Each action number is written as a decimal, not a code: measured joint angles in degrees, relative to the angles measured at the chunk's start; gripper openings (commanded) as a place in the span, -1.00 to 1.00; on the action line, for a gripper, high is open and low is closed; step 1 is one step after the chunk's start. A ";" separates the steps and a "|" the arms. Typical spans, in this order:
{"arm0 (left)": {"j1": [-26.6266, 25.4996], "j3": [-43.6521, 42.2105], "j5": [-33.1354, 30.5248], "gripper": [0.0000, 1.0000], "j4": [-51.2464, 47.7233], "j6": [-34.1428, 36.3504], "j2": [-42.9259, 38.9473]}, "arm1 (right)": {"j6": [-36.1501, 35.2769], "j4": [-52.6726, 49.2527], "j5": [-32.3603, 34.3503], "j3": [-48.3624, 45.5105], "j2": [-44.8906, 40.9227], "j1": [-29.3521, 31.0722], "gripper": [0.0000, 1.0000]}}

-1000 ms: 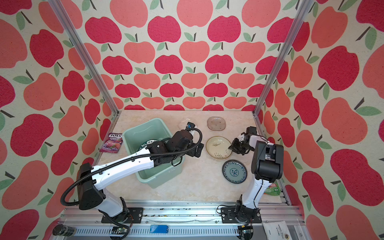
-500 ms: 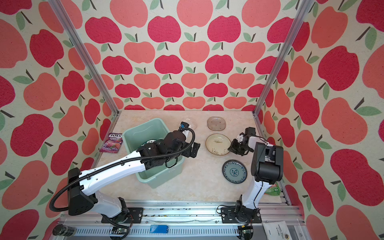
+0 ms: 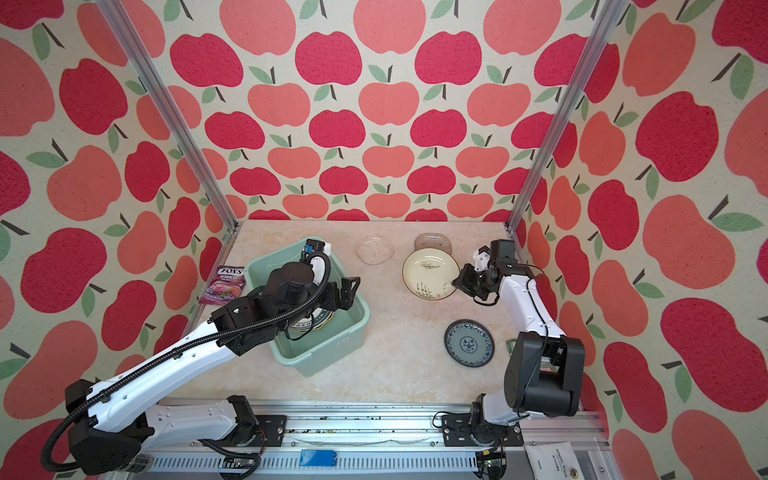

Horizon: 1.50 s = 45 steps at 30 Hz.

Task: Place the plates into the plastic bin on the countertop
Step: 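Grasp the beige plate's rim with the right gripper and lift it upright, then carry the beige plate over the bin with the right gripper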

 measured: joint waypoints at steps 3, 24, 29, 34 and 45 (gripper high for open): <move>6.51 -2.21 2.75 0.98 -2.16 -0.94 -5.38 | 1.27 -2.93 0.35 2.34 -3.50 3.91 -1.00; 18.75 -15.67 2.58 0.98 -13.77 -11.74 -34.10 | 18.62 -11.85 16.00 20.81 -6.62 33.18 -1.00; 18.75 -15.67 2.51 0.99 -14.75 -11.02 -36.94 | 22.99 -10.45 21.14 21.05 -5.33 38.69 -1.00; 18.75 -15.67 2.36 0.99 -15.87 -9.46 -38.88 | 24.70 -10.34 25.18 25.20 -0.24 43.17 -1.00; 18.75 -16.76 5.03 0.98 -14.75 -3.65 -42.03 | 28.48 -8.48 32.41 35.34 11.13 52.33 -1.00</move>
